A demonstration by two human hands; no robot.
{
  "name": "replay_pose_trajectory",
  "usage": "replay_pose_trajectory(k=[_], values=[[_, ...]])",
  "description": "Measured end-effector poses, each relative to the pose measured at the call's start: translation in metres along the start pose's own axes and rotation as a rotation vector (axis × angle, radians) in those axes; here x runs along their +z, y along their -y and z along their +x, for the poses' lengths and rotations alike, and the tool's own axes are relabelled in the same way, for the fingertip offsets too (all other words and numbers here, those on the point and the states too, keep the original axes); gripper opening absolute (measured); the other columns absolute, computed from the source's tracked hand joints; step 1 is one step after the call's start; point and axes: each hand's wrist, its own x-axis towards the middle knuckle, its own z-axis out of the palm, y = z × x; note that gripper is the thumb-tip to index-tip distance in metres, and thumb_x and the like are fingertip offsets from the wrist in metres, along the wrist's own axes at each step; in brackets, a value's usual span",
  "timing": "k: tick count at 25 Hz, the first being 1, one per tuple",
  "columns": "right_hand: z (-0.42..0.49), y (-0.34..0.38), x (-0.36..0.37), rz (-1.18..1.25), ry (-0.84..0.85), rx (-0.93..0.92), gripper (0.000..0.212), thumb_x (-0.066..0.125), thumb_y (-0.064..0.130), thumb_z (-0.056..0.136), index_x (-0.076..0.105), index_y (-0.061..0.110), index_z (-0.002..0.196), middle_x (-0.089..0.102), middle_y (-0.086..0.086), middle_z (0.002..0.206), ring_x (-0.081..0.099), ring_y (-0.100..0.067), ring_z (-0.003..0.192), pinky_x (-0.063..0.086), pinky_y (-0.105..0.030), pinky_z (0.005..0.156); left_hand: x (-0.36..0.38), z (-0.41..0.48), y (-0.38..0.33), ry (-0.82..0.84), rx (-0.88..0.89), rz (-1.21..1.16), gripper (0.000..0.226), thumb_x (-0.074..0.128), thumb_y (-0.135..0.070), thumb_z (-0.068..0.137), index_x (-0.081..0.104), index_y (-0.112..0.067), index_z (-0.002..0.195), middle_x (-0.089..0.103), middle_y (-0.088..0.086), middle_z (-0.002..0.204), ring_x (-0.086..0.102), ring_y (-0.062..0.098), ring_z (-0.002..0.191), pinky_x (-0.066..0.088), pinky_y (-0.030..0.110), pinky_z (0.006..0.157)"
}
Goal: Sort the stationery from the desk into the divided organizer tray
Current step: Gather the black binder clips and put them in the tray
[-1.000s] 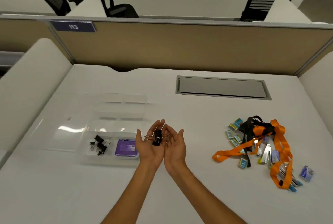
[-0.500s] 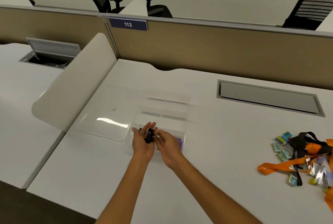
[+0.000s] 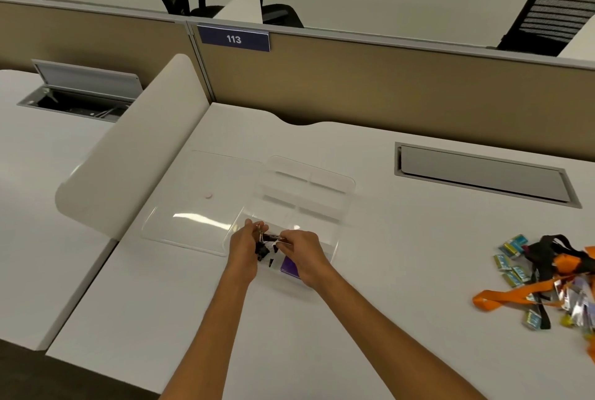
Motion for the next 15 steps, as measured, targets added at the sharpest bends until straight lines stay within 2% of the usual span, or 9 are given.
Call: replay_pose_trajectory(k=[2,5,7,9,10,12,13,15], values=[[-0.001,0.001,0.003,0.019,0.019,0.016,0.021,0.060,0.006,0.085,0.064,-0.014,0.089,0.063,-0.017,0.090,0.066,-0.021,0.092,0.053,-0.035,0.094,-0.004,0.001,-0.006,-0.039,0.004,0.074,0.040,0.039,-0.036,0.105,0.063,-0.004,0.112,0.068,0.009,0.111,0.062,0.019,0.096,0.043,0.030,0.078],[-0.003,0.004,0.007,-0.001,0.039,0.031,0.021,0.058,0.004,0.084,0.062,-0.015,0.090,0.058,-0.017,0.088,0.061,-0.022,0.087,0.053,-0.036,0.097,-0.012,0.006,-0.013,-0.077,0.051,0.206,0.044,0.037,-0.039,0.104,0.063,-0.005,0.117,0.067,0.008,0.117,0.056,0.022,0.114,0.033,0.033,0.091],[-0.003,0.007,0.007,-0.009,0.044,0.033,0.018,0.056,0.003,0.083,0.061,-0.014,0.088,0.049,-0.016,0.084,0.052,-0.020,0.081,0.052,-0.033,0.091,-0.017,0.008,-0.016,-0.095,0.113,0.247,0.044,0.037,-0.038,0.104,0.063,-0.006,0.117,0.066,0.007,0.118,0.057,0.022,0.115,0.035,0.033,0.091],[-0.001,0.008,0.005,-0.050,0.016,0.015,0.030,0.054,0.001,0.085,0.052,-0.024,0.100,0.046,-0.025,0.078,0.049,-0.017,0.075,0.054,-0.034,0.089,-0.022,0.007,-0.020,-0.124,0.182,0.258,0.038,0.040,-0.036,0.103,0.065,-0.008,0.111,0.069,0.006,0.113,0.062,0.022,0.109,0.043,0.033,0.088],[-0.003,0.009,0.003,-0.091,0.001,-0.001,0.030,0.053,0.002,0.088,0.052,-0.023,0.106,0.050,-0.031,0.080,0.052,-0.017,0.074,0.055,-0.036,0.091,-0.025,0.006,-0.021,-0.138,0.214,0.256,0.034,0.043,-0.035,0.102,0.066,-0.010,0.105,0.070,0.005,0.110,0.065,0.023,0.106,0.047,0.035,0.089],[-0.010,0.013,-0.002,-0.177,-0.011,-0.042,0.023,0.051,0.006,0.093,0.062,-0.010,0.105,0.064,-0.017,0.088,0.063,-0.021,0.079,0.056,-0.034,0.087,-0.027,0.004,-0.020,-0.152,0.274,0.257,0.024,0.050,-0.031,0.099,0.067,-0.014,0.096,0.072,0.004,0.103,0.068,0.023,0.100,0.052,0.041,0.093],[-0.014,0.014,-0.006,-0.209,-0.014,-0.067,0.020,0.051,0.008,0.094,0.066,-0.001,0.103,0.069,-0.010,0.093,0.067,-0.023,0.083,0.057,-0.033,0.085,-0.026,0.001,-0.020,-0.148,0.296,0.261,0.021,0.053,-0.028,0.097,0.067,-0.014,0.094,0.073,0.004,0.099,0.069,0.023,0.096,0.053,0.042,0.093],[-0.023,0.016,-0.019,-0.250,-0.016,-0.110,0.017,0.053,0.013,0.095,0.069,0.010,0.098,0.072,-0.007,0.098,0.071,-0.023,0.086,0.060,-0.035,0.082,-0.016,-0.007,-0.016,-0.106,0.324,0.263,0.016,0.056,-0.023,0.095,0.069,-0.013,0.096,0.074,0.003,0.095,0.071,0.024,0.092,0.056,0.039,0.086]])
